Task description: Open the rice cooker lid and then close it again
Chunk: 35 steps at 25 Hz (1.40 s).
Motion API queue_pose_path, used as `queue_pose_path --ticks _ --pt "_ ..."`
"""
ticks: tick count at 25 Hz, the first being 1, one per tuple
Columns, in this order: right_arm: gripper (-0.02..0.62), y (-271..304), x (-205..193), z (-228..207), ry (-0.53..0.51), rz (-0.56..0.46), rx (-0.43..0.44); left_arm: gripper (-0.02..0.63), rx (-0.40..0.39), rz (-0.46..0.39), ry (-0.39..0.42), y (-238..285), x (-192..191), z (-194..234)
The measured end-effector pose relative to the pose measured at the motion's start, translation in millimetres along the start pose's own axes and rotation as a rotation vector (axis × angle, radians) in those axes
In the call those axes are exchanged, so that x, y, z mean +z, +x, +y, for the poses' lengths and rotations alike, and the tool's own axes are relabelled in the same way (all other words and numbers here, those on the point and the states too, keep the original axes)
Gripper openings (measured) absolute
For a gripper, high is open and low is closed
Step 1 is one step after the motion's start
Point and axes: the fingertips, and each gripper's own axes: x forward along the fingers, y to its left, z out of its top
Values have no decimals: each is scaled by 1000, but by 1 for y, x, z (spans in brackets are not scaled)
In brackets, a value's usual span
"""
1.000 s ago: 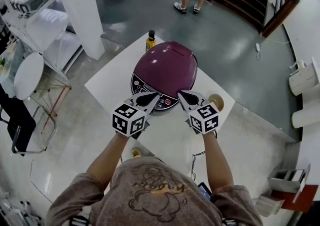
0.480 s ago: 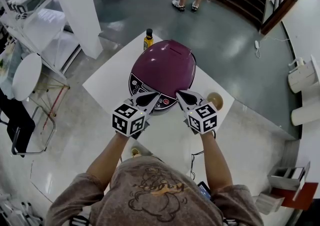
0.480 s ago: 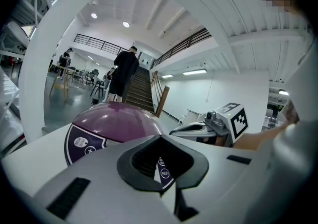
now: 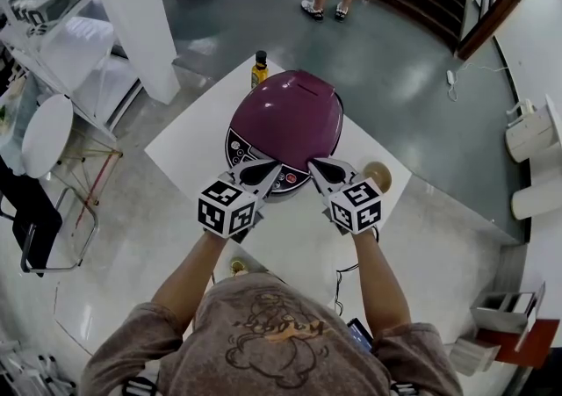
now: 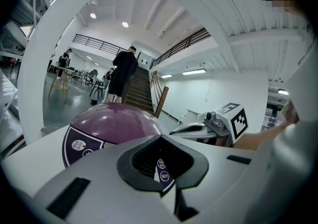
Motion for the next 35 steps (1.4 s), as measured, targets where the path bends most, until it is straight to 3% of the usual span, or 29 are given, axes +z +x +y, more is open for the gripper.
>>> queue_pose_path --ticks 11,16,30,35 --pt "5 -2 2 1 -10 11 -2 21 21 -4 -1 -6 2 6" --pt "3 1 2 4 -134 25 -55 21 15 1 -5 -3 0 6" --pt "5 -2 1 2 -41 19 -30 21 14 -8 16 -5 5 -2" --pt "5 -2 2 1 -51 24 -40 21 30 -11 16 -10 5 3"
